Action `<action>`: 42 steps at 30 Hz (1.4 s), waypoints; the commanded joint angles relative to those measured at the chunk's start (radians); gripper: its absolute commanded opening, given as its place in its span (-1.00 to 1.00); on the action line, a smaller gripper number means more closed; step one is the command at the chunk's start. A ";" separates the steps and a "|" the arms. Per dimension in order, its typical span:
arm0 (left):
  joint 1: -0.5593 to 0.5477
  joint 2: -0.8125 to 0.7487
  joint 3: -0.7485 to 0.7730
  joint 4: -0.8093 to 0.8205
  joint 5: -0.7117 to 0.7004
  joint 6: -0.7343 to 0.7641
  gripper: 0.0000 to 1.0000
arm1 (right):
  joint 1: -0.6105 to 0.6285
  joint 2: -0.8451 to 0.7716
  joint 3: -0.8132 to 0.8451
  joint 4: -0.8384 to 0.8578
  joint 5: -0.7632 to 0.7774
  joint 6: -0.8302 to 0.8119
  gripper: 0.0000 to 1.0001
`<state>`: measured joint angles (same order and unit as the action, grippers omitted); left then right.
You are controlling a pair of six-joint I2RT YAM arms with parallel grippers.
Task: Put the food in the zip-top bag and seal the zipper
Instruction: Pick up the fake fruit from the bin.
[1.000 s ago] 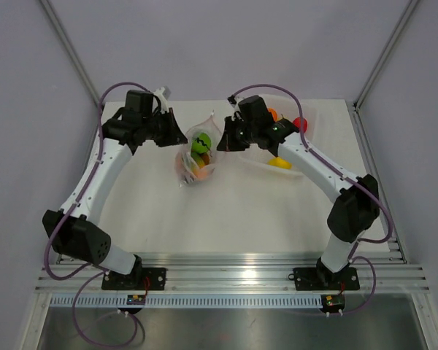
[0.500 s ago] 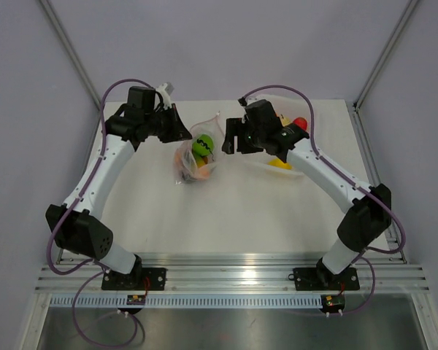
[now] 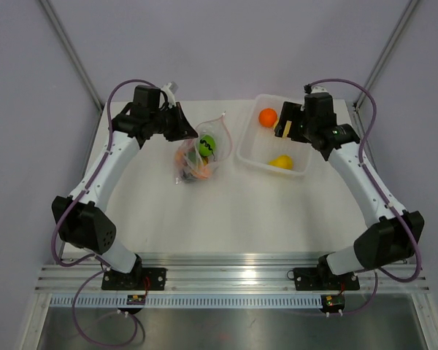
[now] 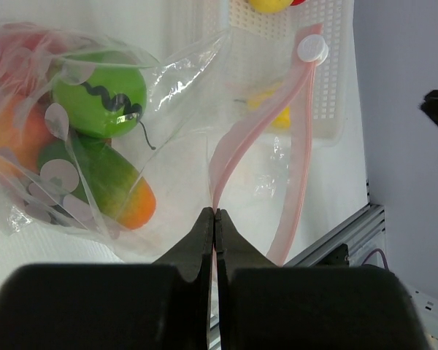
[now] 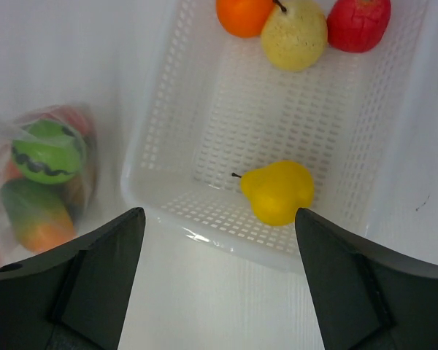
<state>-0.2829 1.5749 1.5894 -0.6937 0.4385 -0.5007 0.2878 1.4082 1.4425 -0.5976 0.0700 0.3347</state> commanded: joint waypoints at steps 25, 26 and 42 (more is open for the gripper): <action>-0.019 -0.036 -0.006 0.063 0.051 -0.007 -1.00 | -0.050 0.535 0.055 0.001 0.037 -0.017 0.99; -0.019 -0.038 -0.006 0.062 0.049 -0.007 -1.00 | -0.050 0.543 0.053 0.001 0.036 -0.014 0.96; -0.019 -0.038 -0.014 0.065 0.049 -0.009 -1.00 | -0.049 0.301 0.035 -0.008 0.085 0.010 -0.37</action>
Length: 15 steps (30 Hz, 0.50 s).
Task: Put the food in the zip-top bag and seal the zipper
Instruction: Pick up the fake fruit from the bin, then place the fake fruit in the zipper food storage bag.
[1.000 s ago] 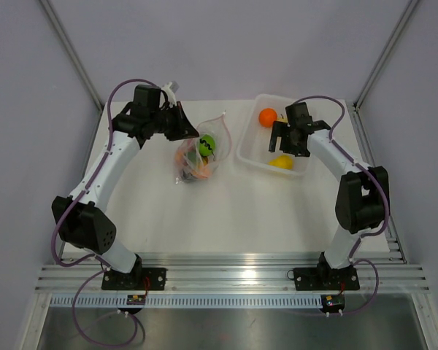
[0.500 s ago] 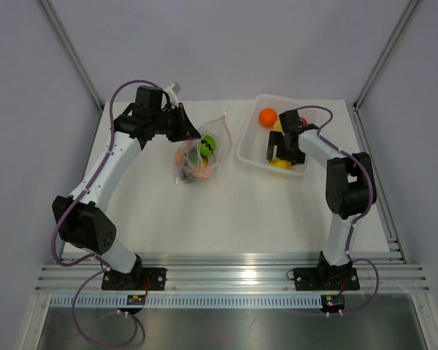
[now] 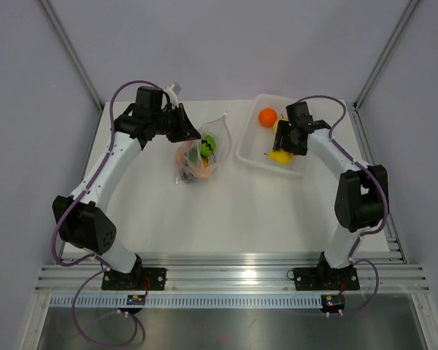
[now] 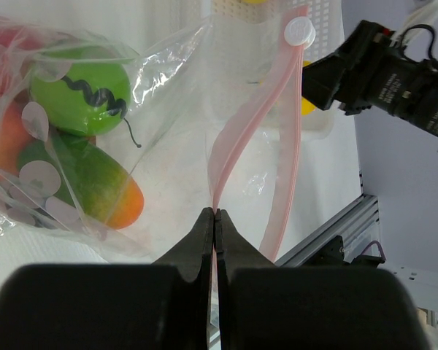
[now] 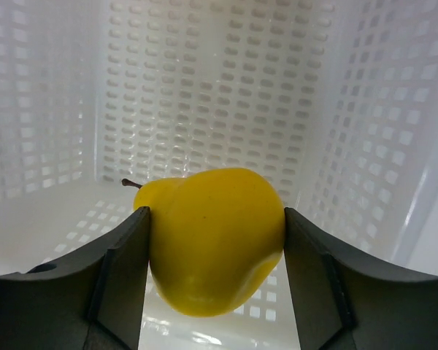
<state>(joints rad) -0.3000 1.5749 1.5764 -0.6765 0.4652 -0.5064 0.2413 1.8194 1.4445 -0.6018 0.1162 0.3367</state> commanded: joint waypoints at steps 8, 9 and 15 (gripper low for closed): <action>-0.005 -0.041 -0.004 0.052 0.018 -0.006 -1.00 | 0.041 -0.322 0.076 -0.023 -0.056 0.025 -0.36; -0.005 -0.039 -0.006 0.054 0.020 -0.007 -1.00 | 0.059 -0.336 0.092 -0.026 -0.055 0.025 -0.36; -0.005 -0.039 -0.003 0.051 0.013 -0.007 -1.00 | 0.254 -0.373 0.210 -0.062 0.016 0.021 -0.33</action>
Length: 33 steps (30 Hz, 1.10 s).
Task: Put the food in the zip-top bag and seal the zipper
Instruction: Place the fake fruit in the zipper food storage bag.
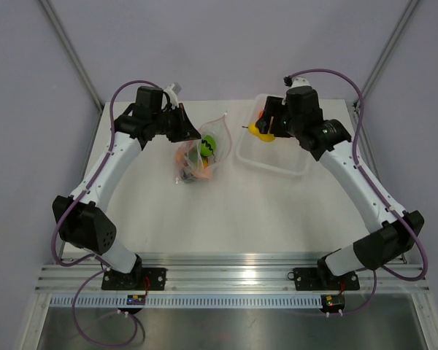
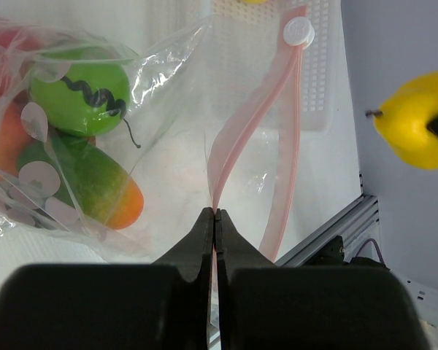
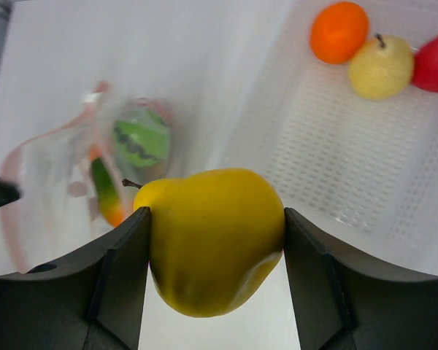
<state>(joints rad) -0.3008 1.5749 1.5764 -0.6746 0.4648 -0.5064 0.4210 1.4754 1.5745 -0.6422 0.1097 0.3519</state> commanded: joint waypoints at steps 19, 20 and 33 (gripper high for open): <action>-0.004 -0.065 0.016 0.023 0.000 -0.001 -1.00 | 0.332 0.278 0.311 -0.057 0.122 -0.045 -0.30; -0.004 -0.067 0.019 0.021 0.001 -0.001 -1.00 | 0.334 0.284 0.311 -0.059 0.127 -0.050 -0.30; -0.004 -0.070 0.019 0.021 0.008 -0.004 -1.00 | 0.343 0.303 0.338 -0.050 0.111 -0.045 0.90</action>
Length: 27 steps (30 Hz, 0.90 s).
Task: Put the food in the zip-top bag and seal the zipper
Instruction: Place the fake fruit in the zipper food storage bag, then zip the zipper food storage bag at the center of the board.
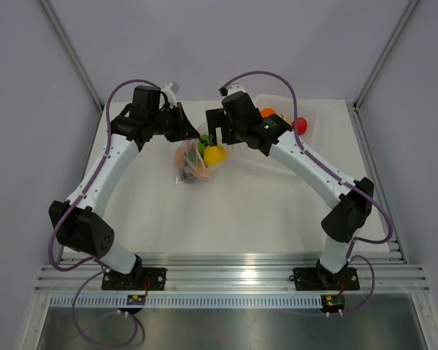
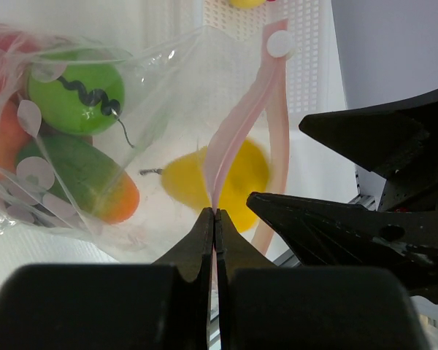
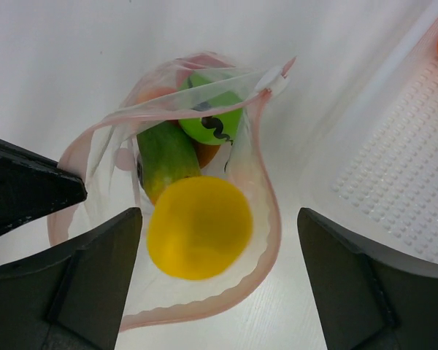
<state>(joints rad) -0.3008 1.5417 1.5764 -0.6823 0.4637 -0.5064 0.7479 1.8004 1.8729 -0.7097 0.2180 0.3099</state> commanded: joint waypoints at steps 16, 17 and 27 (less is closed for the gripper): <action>-0.004 -0.041 0.014 0.032 0.009 0.000 -1.00 | -0.022 -0.183 -0.040 0.015 0.300 -0.035 0.99; -0.004 -0.041 0.016 0.032 0.012 -0.001 -1.00 | -0.056 -0.193 -0.063 0.016 0.293 -0.029 0.99; -0.006 -0.049 0.001 0.040 0.030 0.000 -1.00 | -0.179 -0.218 -0.181 0.093 -0.089 0.081 0.94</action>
<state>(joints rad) -0.3012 1.5417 1.5764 -0.6819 0.4648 -0.5064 0.5537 1.5768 1.6875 -0.6846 0.2768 0.3454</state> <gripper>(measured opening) 0.005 0.979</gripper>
